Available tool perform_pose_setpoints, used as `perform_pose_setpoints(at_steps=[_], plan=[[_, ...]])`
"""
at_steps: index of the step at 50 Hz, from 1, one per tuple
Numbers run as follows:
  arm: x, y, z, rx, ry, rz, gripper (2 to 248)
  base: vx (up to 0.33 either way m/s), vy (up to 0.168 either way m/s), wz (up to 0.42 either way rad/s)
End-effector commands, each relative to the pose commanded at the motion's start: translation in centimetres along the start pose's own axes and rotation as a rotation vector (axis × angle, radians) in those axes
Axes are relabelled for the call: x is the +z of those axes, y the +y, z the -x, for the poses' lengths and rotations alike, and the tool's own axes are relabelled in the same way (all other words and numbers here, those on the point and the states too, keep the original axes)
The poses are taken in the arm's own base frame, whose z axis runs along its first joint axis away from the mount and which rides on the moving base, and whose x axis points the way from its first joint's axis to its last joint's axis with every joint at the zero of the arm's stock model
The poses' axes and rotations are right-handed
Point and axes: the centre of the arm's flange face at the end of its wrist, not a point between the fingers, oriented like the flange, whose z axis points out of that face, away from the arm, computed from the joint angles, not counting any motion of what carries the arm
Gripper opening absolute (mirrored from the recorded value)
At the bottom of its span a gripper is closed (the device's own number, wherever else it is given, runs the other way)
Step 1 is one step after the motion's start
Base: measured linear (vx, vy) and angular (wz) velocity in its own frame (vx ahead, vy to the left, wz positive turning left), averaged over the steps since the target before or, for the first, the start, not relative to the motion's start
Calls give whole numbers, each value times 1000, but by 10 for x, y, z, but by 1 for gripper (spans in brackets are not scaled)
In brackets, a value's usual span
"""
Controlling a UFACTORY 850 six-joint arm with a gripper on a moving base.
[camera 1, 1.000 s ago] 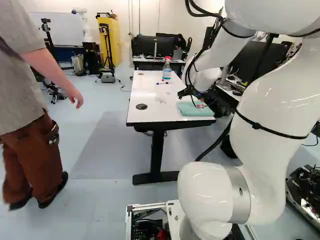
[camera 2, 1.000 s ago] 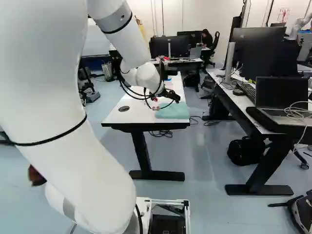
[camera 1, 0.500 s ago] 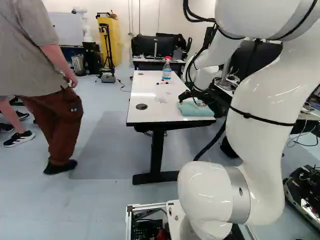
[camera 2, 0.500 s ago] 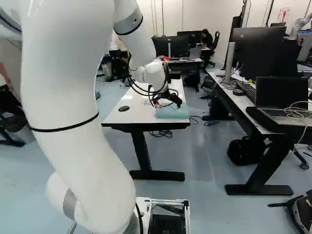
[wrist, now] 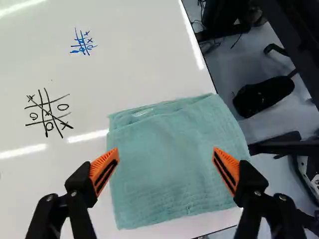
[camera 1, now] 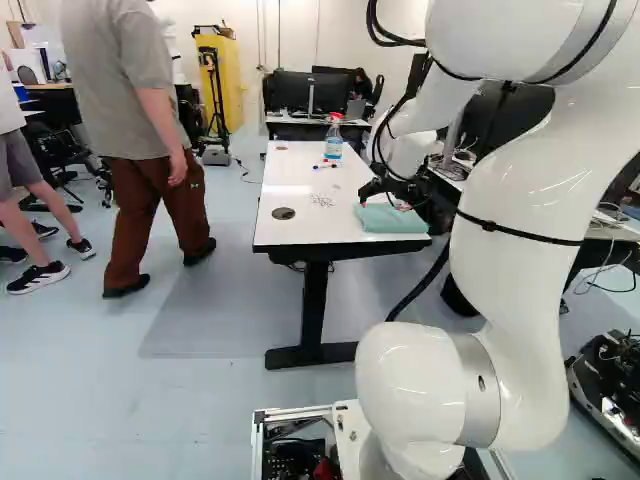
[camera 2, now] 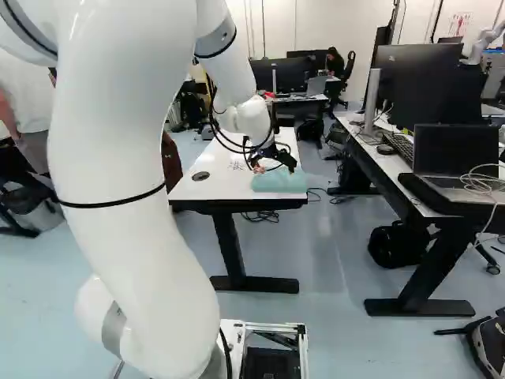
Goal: Clean the table with the green towel
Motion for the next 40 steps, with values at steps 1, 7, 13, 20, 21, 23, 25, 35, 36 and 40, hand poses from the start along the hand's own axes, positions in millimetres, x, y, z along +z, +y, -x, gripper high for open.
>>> perform_pose_setpoints(at_steps=[1, 7, 13, 20, 21, 23, 25, 35, 36, 40], plan=[[0, 0, 0, 0, 0, 0, 247, 0, 0, 0], [4, 0, 1, 0, -7, 0, 247, 0, 0, 0], [11, 0, 3, 0, -19, 0, 247, 0, 0, 0], [20, 0, 5, 0, -34, 0, 247, 0, 0, 0], [20, 0, 5, 0, -34, 0, 247, 0, 0, 0], [20, 0, 5, 0, -34, 0, 247, 0, 0, 0], [20, 0, 5, 0, -34, 0, 247, 0, 0, 0], [20, 0, 5, 0, -34, 0, 198, 0, 0, 0], [20, 0, 5, 0, -34, 0, 198, 0, 0, 0], [20, 0, 5, 0, -34, 0, 162, 0, 0, 0]])
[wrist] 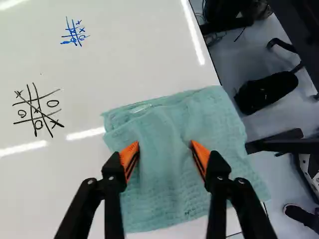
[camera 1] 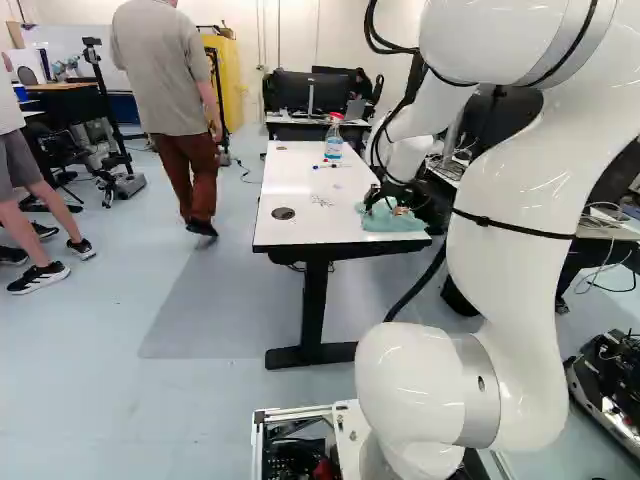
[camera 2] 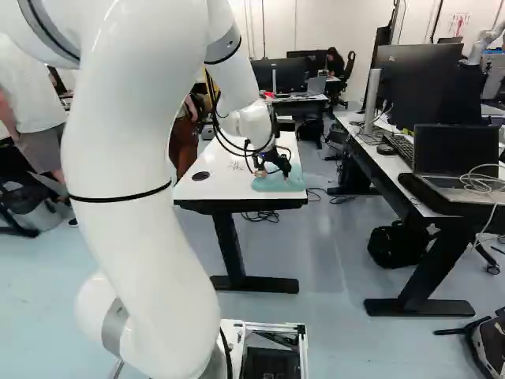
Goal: Clean the table with the green towel
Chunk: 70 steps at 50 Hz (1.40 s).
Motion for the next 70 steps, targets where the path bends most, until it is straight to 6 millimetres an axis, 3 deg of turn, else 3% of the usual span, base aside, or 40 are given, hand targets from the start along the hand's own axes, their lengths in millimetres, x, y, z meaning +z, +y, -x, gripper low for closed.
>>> perform_pose_setpoints(at_steps=[1, 2, 7, 8, 12, 13, 17, 18, 57, 70], plan=[[0, 0, 0, 0, 0, 0, 162, 0, 0, 0], [0, 0, 0, 0, 0, 0, 130, 0, 0, 0], [0, 0, 0, 0, 0, 0, 130, 0, 0, 0], [0, 0, 0, 0, 0, 0, 100, 0, 0, 0], [0, 0, 0, 0, 0, 0, 100, 0, 0, 0], [0, 0, 0, 0, 0, 0, 70, 0, 0, 0], [0, 0, 0, 0, 0, 0, 70, 0, 0, 0], [0, 0, 0, 0, 0, 0, 52, 0, 0, 0], [-48, 0, -9, 0, 83, 0, 48, 0, 0, 0], [-64, -9, -14, -14, 114, -9, 48, 0, 0, 0]])
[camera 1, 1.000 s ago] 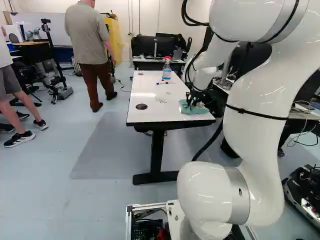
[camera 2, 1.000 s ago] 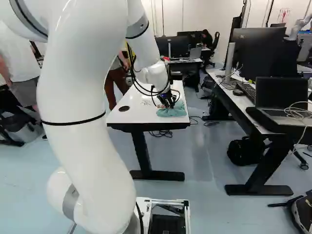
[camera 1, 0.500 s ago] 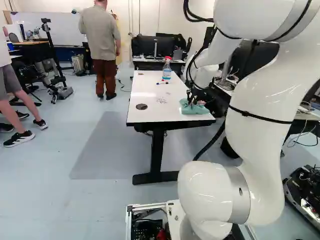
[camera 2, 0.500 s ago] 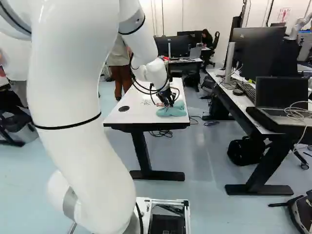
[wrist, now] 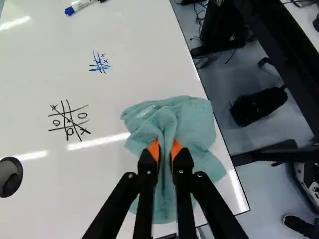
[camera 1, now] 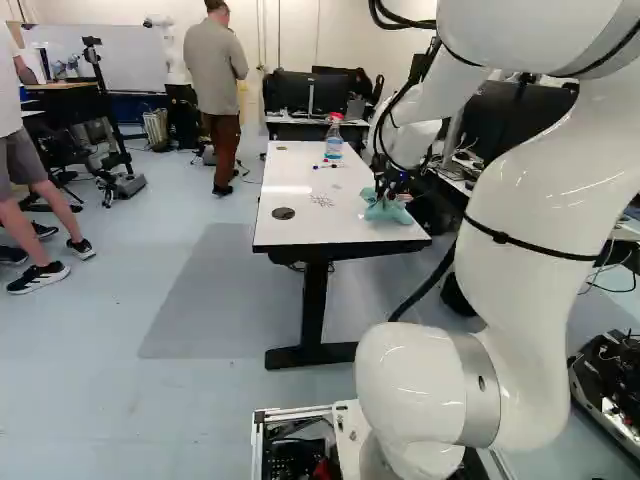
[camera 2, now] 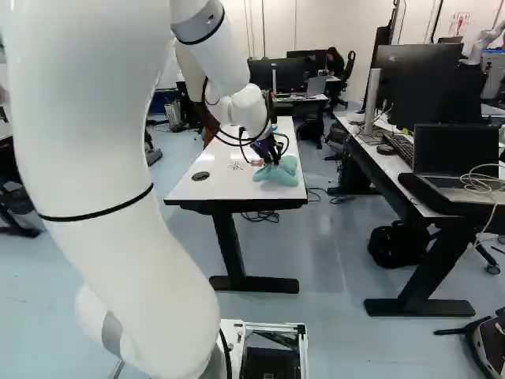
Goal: Clean the table with the green towel
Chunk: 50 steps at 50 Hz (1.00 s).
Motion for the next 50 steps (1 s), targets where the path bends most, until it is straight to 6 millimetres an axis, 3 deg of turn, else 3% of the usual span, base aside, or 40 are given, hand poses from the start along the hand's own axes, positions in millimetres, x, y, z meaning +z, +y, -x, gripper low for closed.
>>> perform_pose_setpoints(at_steps=[50], plan=[[12, -88, -21, -128, 17, -96, 48, 0, 0, 0]])
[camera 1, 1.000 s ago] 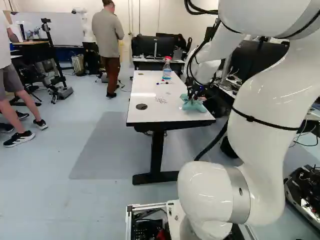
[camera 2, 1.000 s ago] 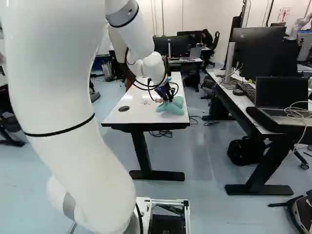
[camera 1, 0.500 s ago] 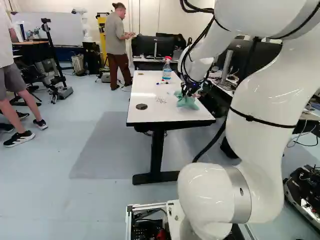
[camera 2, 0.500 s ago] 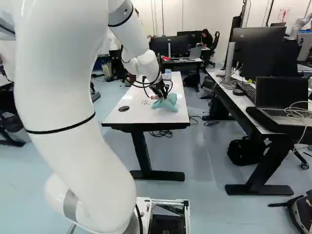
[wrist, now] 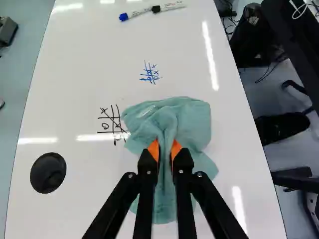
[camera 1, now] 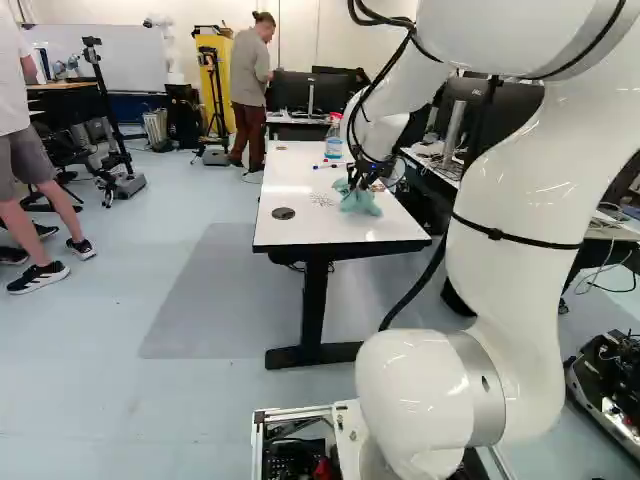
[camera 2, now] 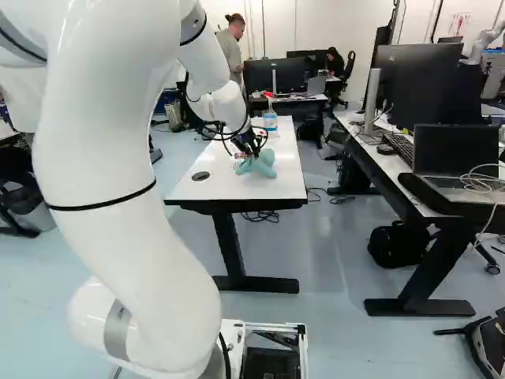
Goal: Clean the table with the green towel
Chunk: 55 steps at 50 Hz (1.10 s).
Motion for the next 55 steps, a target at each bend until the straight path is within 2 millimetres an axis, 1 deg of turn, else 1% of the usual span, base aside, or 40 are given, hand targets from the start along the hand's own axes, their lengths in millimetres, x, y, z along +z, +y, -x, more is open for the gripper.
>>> perform_pose_setpoints(at_steps=[19, 35, 46, 55], plan=[[7, -34, -8, -48, 4, -37, 48, 0, 0, 0], [6, -60, -7, -85, 5, -65, 48, 0, 0, 0], [6, -61, -7, -86, 4, -66, 48, 0, 0, 0], [13, -61, -4, -87, -9, -65, 48, 0, 0, 0]])
